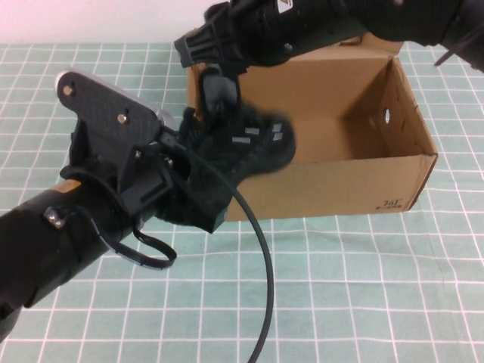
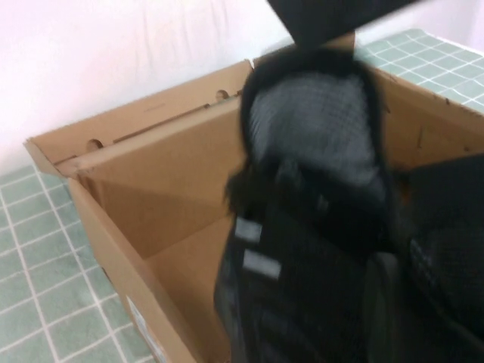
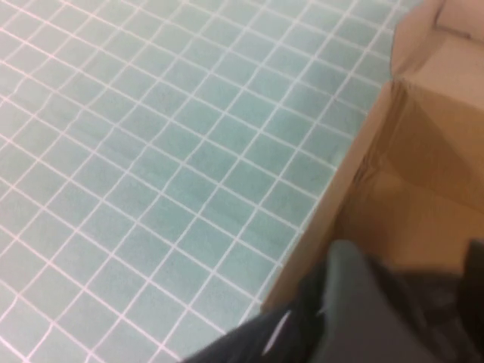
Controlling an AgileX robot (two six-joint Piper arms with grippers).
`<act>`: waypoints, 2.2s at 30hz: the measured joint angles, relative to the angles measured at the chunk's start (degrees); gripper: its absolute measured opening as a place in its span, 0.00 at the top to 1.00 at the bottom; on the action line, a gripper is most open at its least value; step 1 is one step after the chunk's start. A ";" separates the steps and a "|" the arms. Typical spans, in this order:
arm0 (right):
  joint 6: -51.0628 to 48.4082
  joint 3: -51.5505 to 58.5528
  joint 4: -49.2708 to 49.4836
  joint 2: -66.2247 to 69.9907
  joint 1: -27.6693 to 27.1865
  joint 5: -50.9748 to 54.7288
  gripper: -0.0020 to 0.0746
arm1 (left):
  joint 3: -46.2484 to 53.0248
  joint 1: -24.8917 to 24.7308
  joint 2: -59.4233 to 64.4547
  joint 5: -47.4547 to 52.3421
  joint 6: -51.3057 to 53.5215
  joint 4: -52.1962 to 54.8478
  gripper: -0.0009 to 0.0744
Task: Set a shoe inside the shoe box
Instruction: Hand over the shoe
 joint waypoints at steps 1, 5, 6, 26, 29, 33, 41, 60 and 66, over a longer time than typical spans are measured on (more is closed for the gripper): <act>-0.27 0.00 0.00 -0.24 0.00 -0.59 0.48 | 0.00 0.00 0.00 0.15 0.00 -0.08 0.93; -2.03 0.00 -0.90 -1.97 0.00 -1.50 0.48 | 0.00 0.00 -0.11 0.37 0.00 -0.21 0.94; -3.38 0.00 -1.04 -2.55 0.00 -1.91 0.48 | 0.00 0.00 -0.36 0.48 0.00 -0.21 0.94; -38.02 0.12 -1.35 -8.56 0.00 30.02 0.49 | 0.00 2.77 -8.72 17.91 5.16 1.71 0.95; -37.29 0.24 -0.54 -8.92 0.00 30.02 0.48 | -0.46 8.08 -10.54 26.44 5.84 5.45 0.95; -44.18 3.50 2.09 -10.41 0.00 30.02 0.47 | -3.89 17.40 -12.39 40.32 5.94 10.55 0.95; -47.87 12.21 4.83 -13.48 0.00 30.02 0.48 | -9.48 40.21 -11.70 66.99 10.28 12.38 0.95; -45.83 14.24 12.62 -12.05 0.00 27.71 0.51 | -11.57 45.86 -3.16 81.34 23.12 -0.32 0.95; -45.34 14.24 12.75 -10.58 0.00 26.73 0.07 | -11.67 45.74 -3.16 81.45 21.72 -0.44 0.95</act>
